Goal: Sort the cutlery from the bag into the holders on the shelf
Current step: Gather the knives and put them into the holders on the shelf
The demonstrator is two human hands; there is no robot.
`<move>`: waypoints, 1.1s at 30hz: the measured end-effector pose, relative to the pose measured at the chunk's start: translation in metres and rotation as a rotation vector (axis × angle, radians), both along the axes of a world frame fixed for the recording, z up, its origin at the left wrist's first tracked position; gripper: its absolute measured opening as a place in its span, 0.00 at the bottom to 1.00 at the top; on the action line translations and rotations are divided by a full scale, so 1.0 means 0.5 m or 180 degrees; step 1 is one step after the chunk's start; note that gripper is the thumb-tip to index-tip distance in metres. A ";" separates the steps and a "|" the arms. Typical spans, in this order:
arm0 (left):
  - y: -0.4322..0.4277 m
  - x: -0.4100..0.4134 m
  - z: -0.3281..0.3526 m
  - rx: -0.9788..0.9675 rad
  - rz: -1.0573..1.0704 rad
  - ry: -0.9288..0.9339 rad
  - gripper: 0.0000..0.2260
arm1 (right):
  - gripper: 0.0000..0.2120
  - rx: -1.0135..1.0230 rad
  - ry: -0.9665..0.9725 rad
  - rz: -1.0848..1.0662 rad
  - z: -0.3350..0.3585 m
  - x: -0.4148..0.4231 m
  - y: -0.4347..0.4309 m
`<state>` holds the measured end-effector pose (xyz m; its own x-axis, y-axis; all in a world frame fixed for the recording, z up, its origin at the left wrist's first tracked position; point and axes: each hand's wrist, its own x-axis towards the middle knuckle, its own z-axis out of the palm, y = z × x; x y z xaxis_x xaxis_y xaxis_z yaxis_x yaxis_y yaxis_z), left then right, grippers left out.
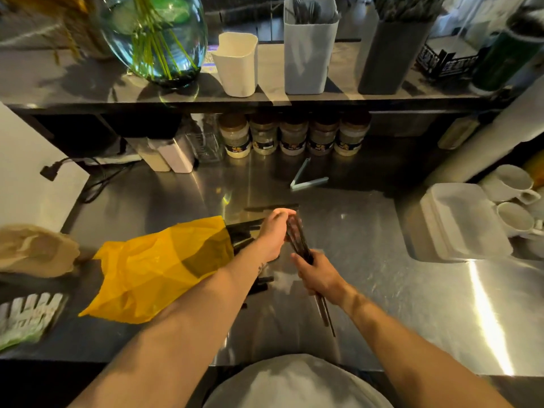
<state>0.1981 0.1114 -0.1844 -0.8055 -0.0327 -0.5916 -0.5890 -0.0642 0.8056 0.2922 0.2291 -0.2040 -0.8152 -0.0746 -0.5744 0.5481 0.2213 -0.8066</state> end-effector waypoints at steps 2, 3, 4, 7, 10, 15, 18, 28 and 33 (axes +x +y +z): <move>0.000 0.013 0.011 0.0177 -0.0048 0.0021 0.07 | 0.08 -0.0009 -0.0128 -0.0016 0.000 0.001 -0.012; -0.002 0.017 0.021 0.0195 -0.0091 0.0108 0.07 | 0.08 -0.0053 -0.0162 -0.0055 0.003 0.002 -0.019; -0.005 0.018 0.025 0.0198 -0.0145 0.0238 0.07 | 0.08 -0.0103 -0.0197 -0.0113 0.006 0.004 -0.027; -0.019 0.014 0.035 0.0028 -0.0508 0.0538 0.10 | 0.10 -0.0069 -0.0296 -0.0120 0.020 0.007 -0.040; -0.033 0.024 0.035 -0.0426 -0.0987 0.0711 0.11 | 0.10 -0.0145 -0.0400 -0.0083 0.031 0.005 -0.057; -0.031 0.065 0.035 -0.0927 -0.1441 0.0925 0.13 | 0.11 -0.0210 -0.0451 -0.0271 0.039 -0.004 -0.077; -0.040 0.073 0.062 -0.0654 -0.1474 0.1013 0.17 | 0.15 -0.0367 -0.0470 -0.0443 0.048 -0.005 -0.082; -0.092 0.119 0.037 0.0507 -0.1412 -0.0433 0.25 | 0.17 -0.0487 0.0082 -0.1125 0.098 -0.096 -0.057; -0.077 0.124 0.057 0.0176 -0.1954 -0.0269 0.14 | 0.23 -0.0064 0.0250 -0.0880 0.128 -0.128 -0.047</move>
